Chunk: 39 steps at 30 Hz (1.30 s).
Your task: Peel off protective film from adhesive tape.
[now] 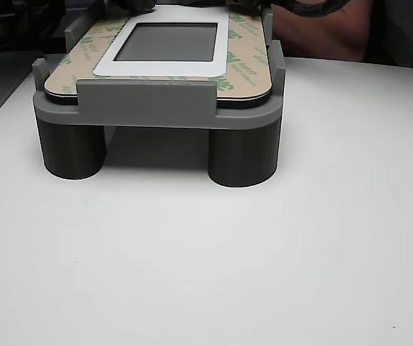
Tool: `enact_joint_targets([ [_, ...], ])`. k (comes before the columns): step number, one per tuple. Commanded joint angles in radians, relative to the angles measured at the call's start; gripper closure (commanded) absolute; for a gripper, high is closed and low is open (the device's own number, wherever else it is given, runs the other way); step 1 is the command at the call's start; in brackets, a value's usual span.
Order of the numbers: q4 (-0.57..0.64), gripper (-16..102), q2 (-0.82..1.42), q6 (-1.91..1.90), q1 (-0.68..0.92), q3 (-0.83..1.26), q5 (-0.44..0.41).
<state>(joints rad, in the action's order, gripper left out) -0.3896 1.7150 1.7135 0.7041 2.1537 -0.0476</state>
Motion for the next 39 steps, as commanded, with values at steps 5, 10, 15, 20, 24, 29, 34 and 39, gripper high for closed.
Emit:
enact_joint_targets([
  [5,-0.011,95,0.035,-0.002,-0.015,-0.025,-0.003],
  [10,-0.031,95,0.035,-0.002,-0.014,-0.041,-0.008],
  [15,-0.051,95,0.031,-0.002,-0.008,-0.06,-0.014],
  [20,-0.063,95,0.032,-0.002,0.0,-0.064,-0.025],
  [24,-0.063,95,0.037,-0.009,0.006,-0.06,-0.032],
  [29,-0.069,95,0.041,-0.012,0.012,-0.058,-0.04],
  [34,-0.074,95,0.051,-0.014,0.014,-0.055,-0.041],
  [39,-0.075,95,0.06,-0.015,0.015,-0.043,-0.044],
])
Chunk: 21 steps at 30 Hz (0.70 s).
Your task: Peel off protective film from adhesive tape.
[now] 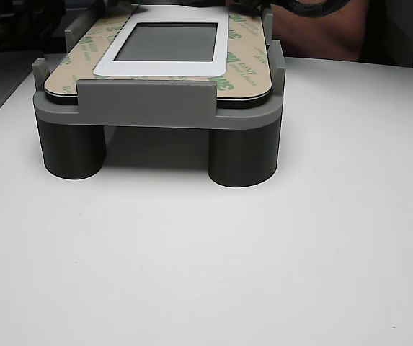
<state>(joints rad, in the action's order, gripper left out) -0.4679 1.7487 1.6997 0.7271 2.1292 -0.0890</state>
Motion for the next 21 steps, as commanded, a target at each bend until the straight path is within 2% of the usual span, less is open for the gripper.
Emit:
enact_joint_targets([
  [1,0.005,95,0.028,-0.002,-0.006,-0.017,-0.005],
  [21,0.057,95,0.026,0.012,-0.017,0.029,0.005],
])
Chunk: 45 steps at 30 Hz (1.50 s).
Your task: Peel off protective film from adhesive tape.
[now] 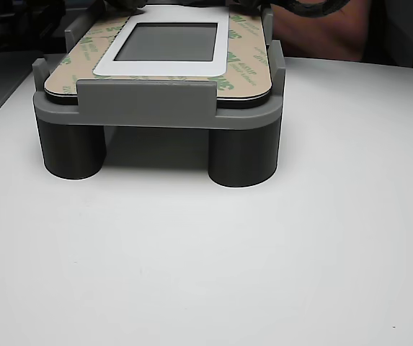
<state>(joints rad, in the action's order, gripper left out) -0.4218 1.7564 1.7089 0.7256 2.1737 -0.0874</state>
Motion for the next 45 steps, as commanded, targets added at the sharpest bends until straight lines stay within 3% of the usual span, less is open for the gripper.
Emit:
enact_joint_targets([
  [1,0.015,95,0.017,0.005,-0.017,-0.012,0.005],
  [27,0.063,95,0.015,0.034,-0.06,0.025,0.046],
  [37,0.003,93,0.04,0.057,-0.075,-0.002,0.046],
  [40,-0.064,83,0.067,0.064,-0.087,-0.023,0.04],
  [41,-0.092,70,0.078,0.066,-0.092,-0.029,0.031],
  [42,-0.121,27,0.091,0.066,-0.097,-0.035,0.02],
  [43,-0.137,-6,0.11,0.066,-0.101,-0.034,0.017],
  [44,-0.16,9,0.135,0.069,-0.104,-0.031,0.014],
  [45,-0.19,0,0.158,0.069,-0.11,-0.031,0.006],
])
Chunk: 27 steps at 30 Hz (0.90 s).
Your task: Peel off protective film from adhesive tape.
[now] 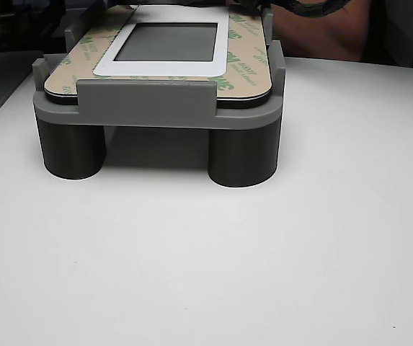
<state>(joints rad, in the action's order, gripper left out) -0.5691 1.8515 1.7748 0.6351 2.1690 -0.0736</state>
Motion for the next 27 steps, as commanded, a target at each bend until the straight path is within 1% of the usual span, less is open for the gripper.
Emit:
enact_joint_targets([
  [1,-0.08,-14,0.083,0.002,-0.025,-0.029,-0.02],
  [2,-0.12,-9,0.103,-0.003,-0.029,-0.035,-0.031],
  [3,-0.167,-8,0.124,-0.012,-0.032,-0.046,-0.046],
  [6,-0.311,-9,0.193,-0.057,-0.051,-0.077,-0.067],
  [9,-0.417,-13,0.249,-0.12,-0.106,-0.095,-0.051],
  [10,-0.443,-10,0.265,-0.143,-0.137,-0.097,-0.035],
  [11,-0.46,-10,0.281,-0.163,-0.172,-0.094,-0.014],
  [12,-0.472,-11,0.301,-0.218,-0.213,-0.086,0.011],
  [13,-0.485,-7,0.324,-0.295,-0.252,-0.08,0.026],
  [14,-0.494,-14,0.362,-0.396,-0.276,-0.072,0.038],
  [15,-0.472,-13,0.417,-0.505,-0.308,-0.049,0.071],
  [16,-0.422,-7,0.483,-0.637,-0.344,-0.012,0.101],
  [17,-0.341,10,0.557,-0.818,-0.37,0.031,0.114],
  [18,-0.268,5,0.641,-1.006,-0.388,0.084,0.086],
  [19,-0.204,-13,0.736,-1.158,-0.399,0.149,0.046],
  [20,-0.152,-14,0.841,-1.293,-0.407,0.218,-0.012],
  [22,-0.112,-14,1.043,-1.483,-0.434,0.345,-0.106],
  [23,-0.121,-14,1.104,-1.586,-0.448,0.385,-0.156],
  [24,-0.201,-14,1.097,-1.672,-0.456,0.36,-0.204],
  [25,-0.233,-14,1.091,-1.732,-0.457,0.357,-0.225],
  [27,-0.296,-14,1.068,-1.842,-0.463,0.339,-0.229],
])
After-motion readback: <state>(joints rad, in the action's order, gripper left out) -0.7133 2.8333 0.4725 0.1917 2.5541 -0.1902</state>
